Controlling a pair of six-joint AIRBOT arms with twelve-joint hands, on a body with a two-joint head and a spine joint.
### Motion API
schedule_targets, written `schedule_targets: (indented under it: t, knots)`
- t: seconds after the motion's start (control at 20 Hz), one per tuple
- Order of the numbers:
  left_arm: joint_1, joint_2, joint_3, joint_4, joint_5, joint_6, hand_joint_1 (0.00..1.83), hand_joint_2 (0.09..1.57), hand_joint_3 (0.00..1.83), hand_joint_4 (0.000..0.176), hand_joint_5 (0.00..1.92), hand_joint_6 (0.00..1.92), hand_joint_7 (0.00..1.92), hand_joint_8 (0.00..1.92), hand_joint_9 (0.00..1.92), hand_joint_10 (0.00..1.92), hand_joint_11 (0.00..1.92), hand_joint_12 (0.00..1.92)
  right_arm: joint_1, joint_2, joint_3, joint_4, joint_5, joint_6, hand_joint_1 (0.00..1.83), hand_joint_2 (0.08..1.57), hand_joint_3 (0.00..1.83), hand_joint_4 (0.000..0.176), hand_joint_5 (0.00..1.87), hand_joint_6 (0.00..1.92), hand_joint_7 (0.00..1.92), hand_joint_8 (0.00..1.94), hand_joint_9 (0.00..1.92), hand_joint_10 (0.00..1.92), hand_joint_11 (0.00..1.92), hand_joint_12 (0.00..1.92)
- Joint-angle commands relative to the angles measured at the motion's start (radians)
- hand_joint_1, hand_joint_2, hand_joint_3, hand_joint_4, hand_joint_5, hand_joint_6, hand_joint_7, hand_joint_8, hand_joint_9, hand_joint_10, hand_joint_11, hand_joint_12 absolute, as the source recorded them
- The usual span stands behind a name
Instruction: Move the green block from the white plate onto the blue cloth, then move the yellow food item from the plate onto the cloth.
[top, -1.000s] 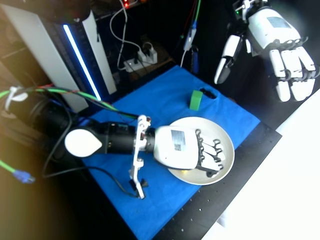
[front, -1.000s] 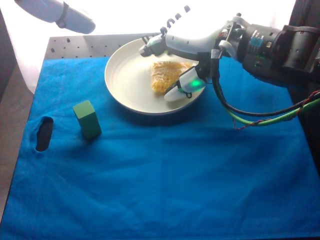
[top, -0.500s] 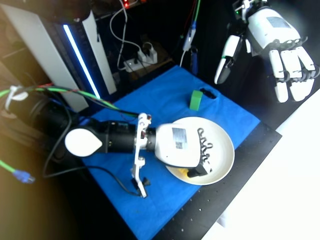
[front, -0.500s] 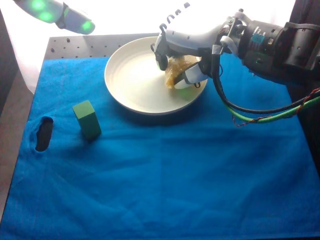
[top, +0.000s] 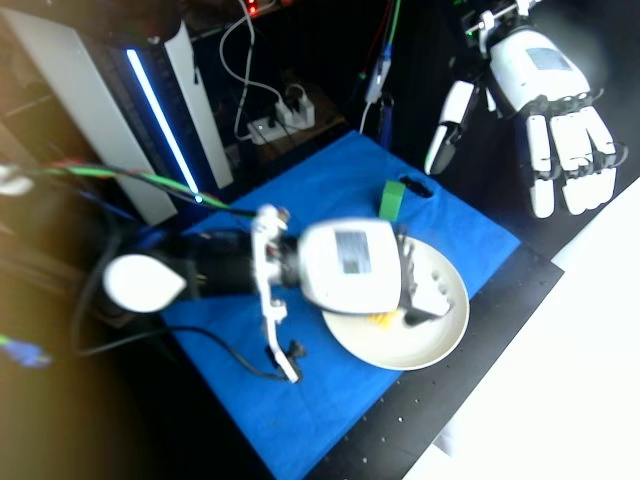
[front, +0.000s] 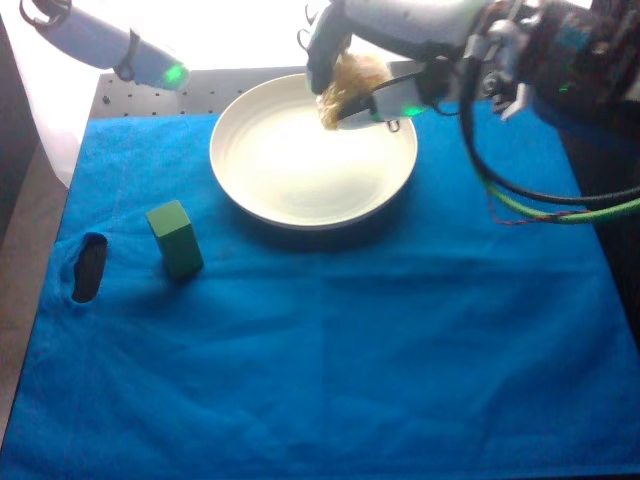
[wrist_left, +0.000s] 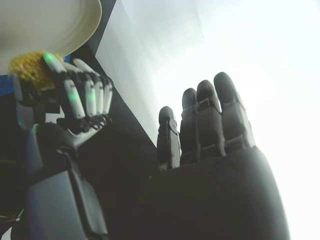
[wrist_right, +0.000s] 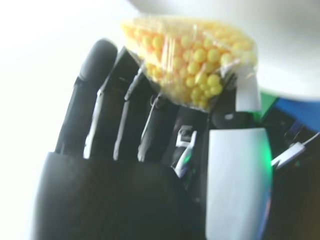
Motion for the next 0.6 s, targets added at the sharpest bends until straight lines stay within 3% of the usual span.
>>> schedule_targets:
  t: [0.0,0.05,0.1,0.15,0.2,0.25,0.3,0.35,0.4,0.45,0.5,0.55]
  knots:
    - [-0.004,-0.003,0.004,-0.02,-0.09,-0.002,0.72,0.8,0.0,0.168,0.19,0.01,0.19,0.01,0.17,0.01,0.03,0.4,0.015,0.012,-0.015,0.047,0.139,-0.003,1.19,1.06,0.0,0.0,1.11,0.74,0.91,1.52,0.9,1.86,0.96,1.91]
    - [0.003,-0.003,0.004,-0.024,-0.091,-0.002,0.71,0.77,0.0,0.172,0.19,0.0,0.21,0.0,0.2,0.01,0.07,0.43,0.015,0.033,-0.036,0.053,0.159,-0.003,1.25,1.1,0.0,0.0,1.09,0.61,0.94,1.32,0.76,1.44,0.67,1.83]
    - [0.01,-0.003,0.004,-0.029,-0.092,-0.002,0.71,0.75,0.0,0.163,0.19,0.0,0.21,0.0,0.22,0.01,0.08,0.45,0.015,0.052,-0.056,0.056,0.176,-0.003,1.24,1.09,0.0,0.0,1.11,0.65,0.97,1.15,0.75,1.1,0.55,1.65]
    - [0.016,-0.003,0.005,-0.034,-0.093,-0.002,0.71,0.74,0.0,0.167,0.2,0.0,0.23,0.01,0.24,0.02,0.09,0.46,0.015,0.071,-0.076,0.056,0.19,-0.003,1.25,1.06,0.0,0.0,1.1,0.71,1.1,0.87,0.96,0.68,0.68,1.35]
    - [0.021,-0.003,0.006,-0.041,-0.094,-0.002,0.71,0.74,0.0,0.173,0.19,0.0,0.22,0.0,0.25,0.02,0.08,0.46,0.015,0.094,-0.098,0.057,0.205,-0.003,1.27,1.05,0.0,0.0,1.18,0.49,1.14,0.87,1.04,0.57,0.69,1.32]
    - [0.026,-0.002,0.006,-0.048,-0.095,-0.002,0.72,0.73,0.0,0.175,0.19,0.0,0.23,0.01,0.26,0.02,0.09,0.47,0.015,0.122,-0.123,0.057,0.221,-0.003,1.22,1.02,0.0,0.0,1.22,0.53,1.03,0.98,0.88,1.16,0.63,1.67]
    - [0.028,-0.002,0.006,-0.051,-0.096,-0.002,0.73,0.73,0.0,0.176,0.18,0.0,0.24,0.01,0.27,0.02,0.09,0.47,0.014,0.142,-0.141,0.057,0.227,-0.003,1.2,1.02,0.0,0.0,1.22,0.55,0.98,1.17,0.85,1.51,0.7,1.85]
    - [0.032,-0.002,0.006,-0.055,-0.098,-0.002,0.73,0.71,0.0,0.176,0.18,0.0,0.26,0.01,0.28,0.02,0.1,0.48,0.014,0.168,-0.164,0.057,0.235,-0.003,1.19,1.02,0.0,0.0,1.19,0.61,0.81,0.73,0.57,1.08,0.32,1.73]
    - [0.037,-0.001,0.006,-0.06,-0.1,-0.002,0.73,0.7,0.0,0.176,0.18,0.0,0.27,0.02,0.29,0.02,0.11,0.48,0.008,0.186,-0.182,0.057,0.239,-0.003,1.19,1.03,0.0,0.0,1.17,0.65,0.95,0.46,0.68,0.9,0.33,1.65]
    - [0.04,0.0,0.006,-0.064,-0.101,-0.002,0.73,0.7,0.0,0.176,0.19,0.0,0.29,0.0,0.29,0.0,0.06,0.57,-0.002,0.203,-0.2,0.057,0.244,-0.003,1.23,1.05,0.0,0.0,1.16,0.61,1.1,0.73,0.88,0.82,0.51,1.66]
    - [0.043,0.001,0.006,-0.068,-0.103,-0.002,0.73,0.7,0.0,0.176,0.19,0.0,0.29,0.0,0.29,0.0,0.06,0.57,-0.011,0.215,-0.212,0.057,0.249,-0.003,1.23,1.05,0.0,0.0,1.16,0.61,1.1,0.73,0.88,0.82,0.51,1.66]
    - [0.047,0.001,0.006,-0.072,-0.104,-0.002,0.73,0.71,0.0,0.176,0.19,0.0,0.28,0.0,0.3,0.0,0.04,0.58,-0.025,0.229,-0.23,0.057,0.256,-0.003,1.25,1.05,0.0,0.003,1.15,0.63,1.13,0.79,0.96,0.84,0.64,1.61]
